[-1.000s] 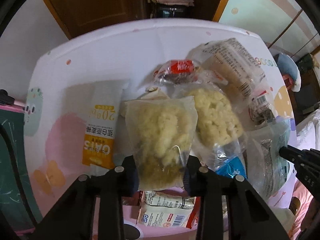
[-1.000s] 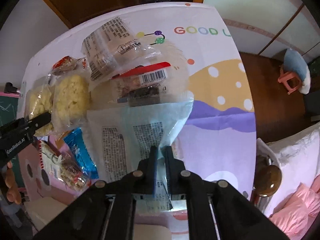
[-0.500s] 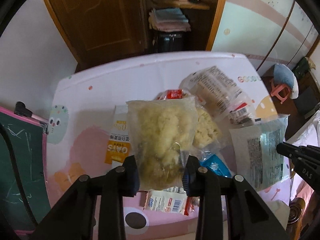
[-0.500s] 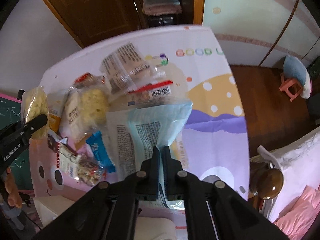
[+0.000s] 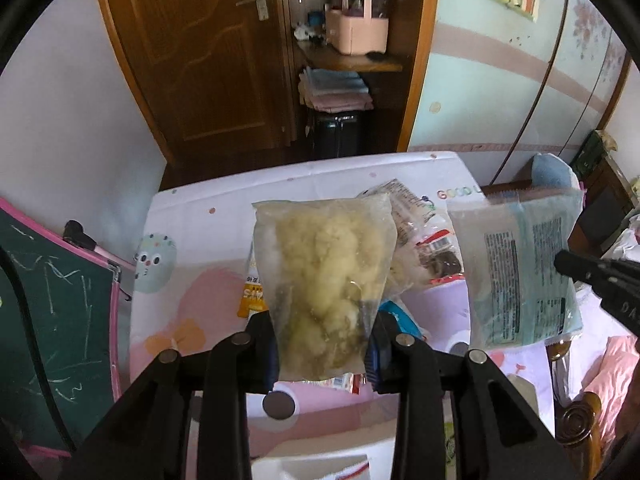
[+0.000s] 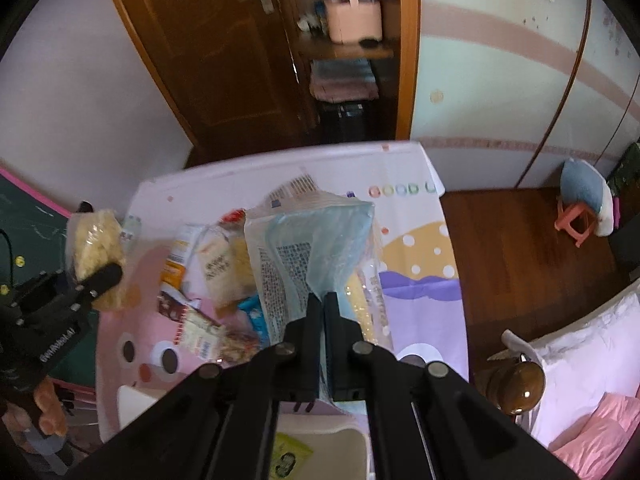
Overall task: Organize snacks
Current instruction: 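Carry both bags over the white tray and release them inside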
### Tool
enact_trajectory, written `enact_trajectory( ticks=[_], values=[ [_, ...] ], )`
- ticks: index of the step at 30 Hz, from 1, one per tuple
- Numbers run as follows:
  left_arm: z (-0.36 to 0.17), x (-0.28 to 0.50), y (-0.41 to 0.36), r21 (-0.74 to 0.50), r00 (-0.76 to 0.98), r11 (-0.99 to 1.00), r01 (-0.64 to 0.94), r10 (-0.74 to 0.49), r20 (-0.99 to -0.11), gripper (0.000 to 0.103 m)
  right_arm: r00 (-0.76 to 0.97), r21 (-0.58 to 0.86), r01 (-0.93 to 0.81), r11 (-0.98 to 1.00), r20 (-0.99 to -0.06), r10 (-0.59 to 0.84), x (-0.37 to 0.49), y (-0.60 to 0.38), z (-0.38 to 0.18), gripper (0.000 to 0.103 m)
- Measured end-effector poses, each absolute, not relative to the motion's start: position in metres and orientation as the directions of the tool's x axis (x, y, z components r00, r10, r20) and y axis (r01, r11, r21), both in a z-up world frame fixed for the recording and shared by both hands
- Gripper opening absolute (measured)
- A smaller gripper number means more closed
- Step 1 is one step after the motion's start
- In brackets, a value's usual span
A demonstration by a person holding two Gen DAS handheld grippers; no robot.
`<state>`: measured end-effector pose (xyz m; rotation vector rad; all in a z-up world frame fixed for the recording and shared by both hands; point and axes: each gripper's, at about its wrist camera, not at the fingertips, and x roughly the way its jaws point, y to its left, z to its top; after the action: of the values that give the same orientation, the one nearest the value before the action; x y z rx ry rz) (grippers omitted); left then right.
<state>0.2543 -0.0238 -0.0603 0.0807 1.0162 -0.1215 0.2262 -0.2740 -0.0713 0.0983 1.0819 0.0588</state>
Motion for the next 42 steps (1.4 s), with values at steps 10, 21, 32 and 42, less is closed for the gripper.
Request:
enact_trajectory(
  ticks=[10, 21, 32, 42],
  values=[
    [-0.002, 0.169, -0.018, -0.003, 0.588, 0.988, 0.154, -0.094, -0.804, 0.03, 0.547, 0.151, -0.088, 0.985, -0.818, 0.175, 0.154, -0.264, -0.002, 0.001],
    [0.006, 0.081, -0.011, -0.104, 0.567, 0.979, 0.173, -0.186, -0.803, 0.03, 0.496, 0.152, -0.181, 0.972, -0.839, 0.224, 0.082, -0.249, -0.004, 0.001],
    [-0.067, 0.035, -0.018, -0.094, 0.428, 0.986, 0.14, -0.146, -0.892, 0.03, 0.327, 0.133, -0.225, 0.965, -0.923, 0.204, 0.042, -0.225, -0.079, 0.001],
    [-0.124, 0.027, -0.031, -0.078, 0.324, 0.986, 0.147, -0.122, -0.938, 0.031, 0.229, 0.129, -0.225, 0.966, -0.956, 0.181, 0.026, -0.212, -0.122, 0.002]
  ],
)
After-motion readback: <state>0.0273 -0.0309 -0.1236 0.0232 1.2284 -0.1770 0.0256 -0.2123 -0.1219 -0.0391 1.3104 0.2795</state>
